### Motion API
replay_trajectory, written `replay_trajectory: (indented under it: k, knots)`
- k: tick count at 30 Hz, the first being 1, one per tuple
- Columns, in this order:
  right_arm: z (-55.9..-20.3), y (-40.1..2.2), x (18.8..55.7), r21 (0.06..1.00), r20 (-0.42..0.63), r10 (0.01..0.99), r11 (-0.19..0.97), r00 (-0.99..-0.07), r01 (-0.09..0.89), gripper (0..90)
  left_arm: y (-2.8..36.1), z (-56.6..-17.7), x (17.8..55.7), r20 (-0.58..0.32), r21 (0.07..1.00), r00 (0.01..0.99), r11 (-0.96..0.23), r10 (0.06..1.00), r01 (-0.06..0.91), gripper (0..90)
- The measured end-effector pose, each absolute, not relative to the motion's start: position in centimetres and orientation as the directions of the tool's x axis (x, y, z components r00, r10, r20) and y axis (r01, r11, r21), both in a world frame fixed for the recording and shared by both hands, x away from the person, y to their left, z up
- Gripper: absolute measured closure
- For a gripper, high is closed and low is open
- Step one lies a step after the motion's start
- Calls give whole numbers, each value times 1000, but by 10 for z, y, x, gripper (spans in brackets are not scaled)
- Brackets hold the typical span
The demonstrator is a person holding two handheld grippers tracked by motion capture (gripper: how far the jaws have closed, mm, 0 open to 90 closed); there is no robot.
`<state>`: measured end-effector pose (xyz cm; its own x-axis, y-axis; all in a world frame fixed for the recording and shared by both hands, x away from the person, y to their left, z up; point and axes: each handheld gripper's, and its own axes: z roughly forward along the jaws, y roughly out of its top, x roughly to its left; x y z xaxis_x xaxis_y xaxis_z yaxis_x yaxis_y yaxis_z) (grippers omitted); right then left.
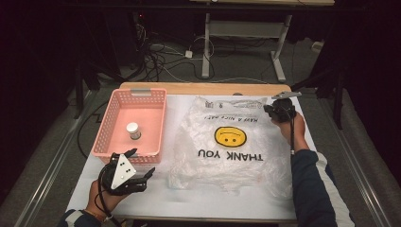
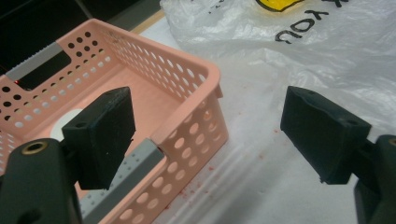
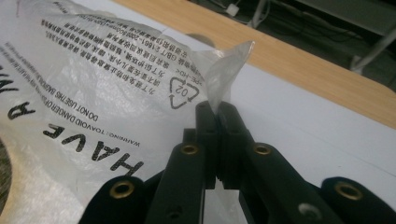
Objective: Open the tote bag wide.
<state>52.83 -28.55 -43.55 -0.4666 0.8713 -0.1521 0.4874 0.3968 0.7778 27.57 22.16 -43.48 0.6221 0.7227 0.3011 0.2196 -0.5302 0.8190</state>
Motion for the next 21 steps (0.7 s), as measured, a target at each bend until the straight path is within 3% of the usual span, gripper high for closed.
replay_trajectory:
  k: [5, 8, 11, 16, 21]
  knots:
    - [-429, -288, 530, 813, -168, 921, 332, -352, 478, 900, 226, -432, 277, 293, 831, 614, -513, 732, 215, 178]
    - [-425, -304, 530, 838, -136, 961, 240, -239, 490, 900, 228, -431, 278, 294, 833, 612, -511, 734, 213, 178]
    - [-429, -317, 529, 826, -96, 977, 186, -192, 533, 900, 229, -431, 277, 293, 833, 613, -510, 734, 213, 179]
    - [-427, -334, 519, 806, -21, 982, 129, -190, 578, 900, 230, -431, 276, 293, 830, 616, -515, 731, 215, 179]
    - [-424, -341, 503, 792, -37, 973, 167, -228, 587, 897, 230, -432, 276, 293, 827, 615, -517, 732, 221, 179]
